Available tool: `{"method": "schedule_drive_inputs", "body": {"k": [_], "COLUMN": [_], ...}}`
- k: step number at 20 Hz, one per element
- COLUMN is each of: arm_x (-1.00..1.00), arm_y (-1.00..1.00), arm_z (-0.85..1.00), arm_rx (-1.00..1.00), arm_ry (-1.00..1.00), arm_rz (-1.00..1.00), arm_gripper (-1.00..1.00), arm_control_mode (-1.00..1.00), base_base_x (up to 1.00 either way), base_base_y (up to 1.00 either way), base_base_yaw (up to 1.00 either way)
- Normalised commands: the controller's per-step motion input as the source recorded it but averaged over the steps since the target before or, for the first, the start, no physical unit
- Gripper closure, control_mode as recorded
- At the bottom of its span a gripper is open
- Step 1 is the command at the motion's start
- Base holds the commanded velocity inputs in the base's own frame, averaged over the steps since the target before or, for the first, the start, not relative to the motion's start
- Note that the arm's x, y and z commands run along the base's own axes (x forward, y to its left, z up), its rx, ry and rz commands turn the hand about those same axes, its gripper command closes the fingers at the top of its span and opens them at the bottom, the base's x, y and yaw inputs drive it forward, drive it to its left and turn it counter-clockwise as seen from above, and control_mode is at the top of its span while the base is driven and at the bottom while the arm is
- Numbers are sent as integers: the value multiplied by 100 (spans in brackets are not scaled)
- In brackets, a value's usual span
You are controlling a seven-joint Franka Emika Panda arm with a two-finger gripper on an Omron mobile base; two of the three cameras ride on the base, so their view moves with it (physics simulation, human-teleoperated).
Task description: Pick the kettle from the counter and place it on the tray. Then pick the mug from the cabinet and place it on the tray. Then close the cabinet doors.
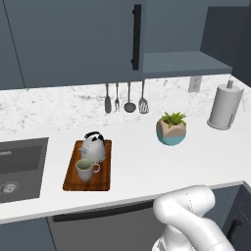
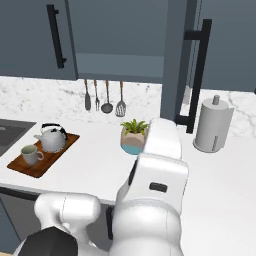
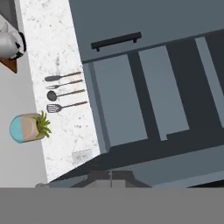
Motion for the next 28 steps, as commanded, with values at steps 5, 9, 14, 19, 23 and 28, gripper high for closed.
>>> {"method": "schedule_drive_inputs", "body": {"k": [5, 9, 14, 19, 23, 28], "arm_x": [53, 52, 51, 39, 36, 40], "arm_y": [-29, -42, -47, -31, -7, 1], "arm_z": [-36, -38, -35, -8, 2, 5], "arm_rx": [0, 0, 0, 3, 11, 8], "arm_ry": [0, 0, 0, 0, 0, 0], "arm_rz": [0, 0, 0, 0, 0, 0], "arm_gripper": [100, 100, 100, 100, 100, 100], "arm_control_mode": [-100, -100, -100, -100, -100, -100], "base_base_x": [0, 0, 0, 0, 0, 0], "base_base_y": [0, 0, 0, 0, 0, 0], "base_base_yaw": [0, 0, 0, 0, 0, 0]}}
